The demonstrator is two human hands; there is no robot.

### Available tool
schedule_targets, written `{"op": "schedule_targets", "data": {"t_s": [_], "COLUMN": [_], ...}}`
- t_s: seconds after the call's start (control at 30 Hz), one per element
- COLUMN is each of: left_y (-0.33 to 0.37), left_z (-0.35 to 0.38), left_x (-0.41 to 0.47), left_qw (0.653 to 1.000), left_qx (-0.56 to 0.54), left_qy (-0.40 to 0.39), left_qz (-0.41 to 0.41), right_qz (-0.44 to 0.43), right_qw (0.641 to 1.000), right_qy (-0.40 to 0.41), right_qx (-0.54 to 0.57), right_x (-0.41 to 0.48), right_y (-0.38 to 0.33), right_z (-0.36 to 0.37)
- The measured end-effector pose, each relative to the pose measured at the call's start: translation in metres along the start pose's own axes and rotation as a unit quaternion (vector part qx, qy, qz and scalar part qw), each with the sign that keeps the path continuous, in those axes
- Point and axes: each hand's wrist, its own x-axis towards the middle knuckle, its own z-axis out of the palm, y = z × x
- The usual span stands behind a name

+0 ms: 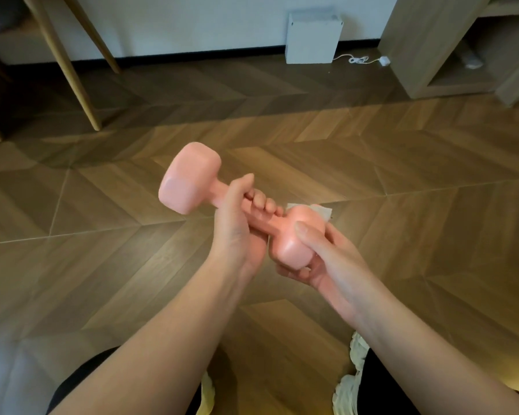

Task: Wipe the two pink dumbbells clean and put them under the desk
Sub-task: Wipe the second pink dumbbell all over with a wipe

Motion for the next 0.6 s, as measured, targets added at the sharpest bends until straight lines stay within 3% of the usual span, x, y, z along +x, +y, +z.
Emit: {"op": "schedule_targets", "data": {"t_s": [0.13, 0.3, 0.5, 0.6], "left_y": [0.009, 0.013, 0.008, 0.008], "left_z": [-0.006, -0.011, -0.014, -0.013], "left_x": [0.003, 0.006, 0.01, 0.011], "left_qw": [0.999, 0.997, 0.995, 0.995], "left_qx": [-0.017, -0.01, -0.004, 0.003], "left_qy": [0.04, 0.069, 0.095, 0.095], "left_qz": [-0.011, -0.019, -0.021, -0.014], "right_qz": [-0.077, -0.199, -0.345, -0.333], "right_qw": [0.974, 0.878, 0.755, 0.75], "right_qy": [-0.023, -0.02, 0.104, 0.076], "right_qx": [-0.211, -0.436, -0.548, -0.566], "right_x": [-0.001, -0.009, -0.009, -0.006], "right_y": [0.006, 0.011, 0.02, 0.017], "right_z": [0.005, 0.006, 0.002, -0.001]}}
